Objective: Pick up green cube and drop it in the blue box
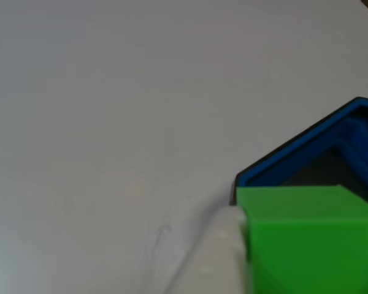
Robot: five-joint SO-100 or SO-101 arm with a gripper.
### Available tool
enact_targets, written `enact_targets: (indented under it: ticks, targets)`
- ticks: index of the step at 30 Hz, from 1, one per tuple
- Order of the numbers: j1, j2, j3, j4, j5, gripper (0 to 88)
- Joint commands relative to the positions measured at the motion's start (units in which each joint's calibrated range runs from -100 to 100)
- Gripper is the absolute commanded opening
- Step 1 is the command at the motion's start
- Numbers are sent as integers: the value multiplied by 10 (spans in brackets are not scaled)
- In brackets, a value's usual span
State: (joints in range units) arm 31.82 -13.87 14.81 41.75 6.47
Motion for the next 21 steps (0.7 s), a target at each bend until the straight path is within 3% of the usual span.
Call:
enact_targets:
  ticks: [1,8,21]
  targets:
    - [35,-31,-34,-4,-2,12]
    - [77,3,-39,-4,-2,12]
    - [79,76,-45,-4,-2,12]
